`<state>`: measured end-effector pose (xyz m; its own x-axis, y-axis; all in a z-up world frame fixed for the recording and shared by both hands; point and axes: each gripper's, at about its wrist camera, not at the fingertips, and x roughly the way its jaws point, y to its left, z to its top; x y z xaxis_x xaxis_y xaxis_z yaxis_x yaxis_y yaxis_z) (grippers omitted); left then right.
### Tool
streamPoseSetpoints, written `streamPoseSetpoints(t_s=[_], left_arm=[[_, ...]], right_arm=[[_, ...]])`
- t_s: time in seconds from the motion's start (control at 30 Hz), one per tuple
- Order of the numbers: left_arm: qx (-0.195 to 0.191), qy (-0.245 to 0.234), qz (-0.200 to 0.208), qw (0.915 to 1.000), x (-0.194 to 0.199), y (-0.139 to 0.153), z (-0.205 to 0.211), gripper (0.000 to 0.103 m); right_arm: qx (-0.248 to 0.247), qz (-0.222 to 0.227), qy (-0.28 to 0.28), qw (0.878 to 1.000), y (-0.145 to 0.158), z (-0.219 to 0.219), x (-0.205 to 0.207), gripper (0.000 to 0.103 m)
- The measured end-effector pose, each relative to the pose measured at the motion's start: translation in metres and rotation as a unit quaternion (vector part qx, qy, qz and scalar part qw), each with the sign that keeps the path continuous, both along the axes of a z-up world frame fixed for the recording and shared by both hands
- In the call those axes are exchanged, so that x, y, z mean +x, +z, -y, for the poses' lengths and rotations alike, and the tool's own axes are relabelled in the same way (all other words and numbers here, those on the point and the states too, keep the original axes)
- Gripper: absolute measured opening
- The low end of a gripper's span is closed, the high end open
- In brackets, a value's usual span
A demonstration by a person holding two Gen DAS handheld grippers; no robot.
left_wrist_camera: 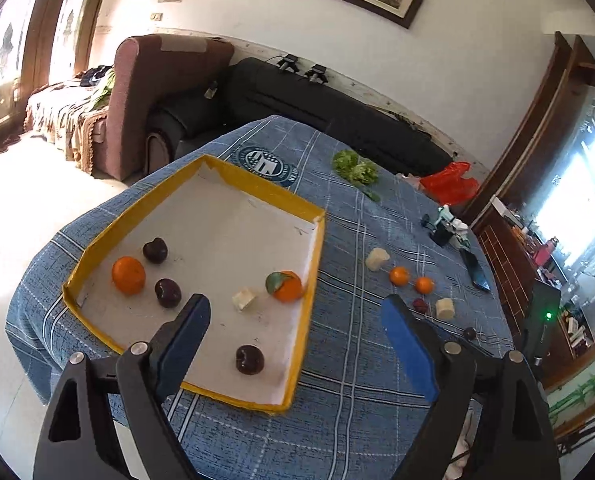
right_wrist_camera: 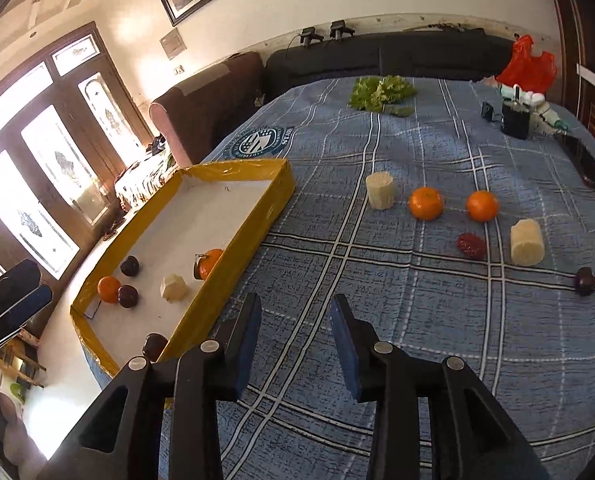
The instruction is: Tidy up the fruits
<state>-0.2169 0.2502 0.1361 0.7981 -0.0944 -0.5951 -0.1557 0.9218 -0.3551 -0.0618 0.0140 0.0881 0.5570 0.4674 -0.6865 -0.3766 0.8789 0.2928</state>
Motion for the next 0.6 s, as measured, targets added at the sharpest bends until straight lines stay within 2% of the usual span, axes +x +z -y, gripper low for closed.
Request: streamPoseSetpoints(t_s=[0.1, 0.23, 0.3, 0.37, 0.4, 0.5, 0.6], left_arm=[[0.025, 0.003, 0.034, 0.9991, -0.02, 0.022, 0.01, 0.087], [0.034, 0.007, 0.076, 0.9966, -0.05, 0.059, 0.01, 0.087], [0.042, 0.02, 0.097, 0.9941, -0.069, 0.078, 0.005, 0.087], [0.056, 0.039, 0.115, 0.991, -0.088, 0.094, -0.003, 0.087], [0.066, 0.058, 0.122, 0.9887, -0.1, 0.101, -0.01, 0.087], [0.073, 0.102, 0.129, 0.9837, -0.123, 0.107, -0.031, 0.087], [0.051, 0.133, 0.131, 0.9812, -0.135, 0.106, -0.054, 0.087]], right_arm=[[0.002, 0.016, 0.004, 1.0, 0.017, 0.003, -0.009, 0.044], [0.017, 0.062, 0.021, 0.998, 0.06, 0.001, -0.021, 0.046], [0.05, 0.085, 0.034, 0.995, 0.088, -0.001, -0.027, 0.052], [0.078, 0.114, 0.048, 0.989, 0.11, -0.007, -0.036, 0.069], [0.085, 0.124, 0.053, 0.987, 0.116, -0.011, -0.04, 0.072], [0.108, 0.133, 0.08, 0.982, 0.132, -0.03, -0.049, 0.074], [0.125, 0.135, 0.11, 0.977, 0.142, -0.049, -0.06, 0.074]])
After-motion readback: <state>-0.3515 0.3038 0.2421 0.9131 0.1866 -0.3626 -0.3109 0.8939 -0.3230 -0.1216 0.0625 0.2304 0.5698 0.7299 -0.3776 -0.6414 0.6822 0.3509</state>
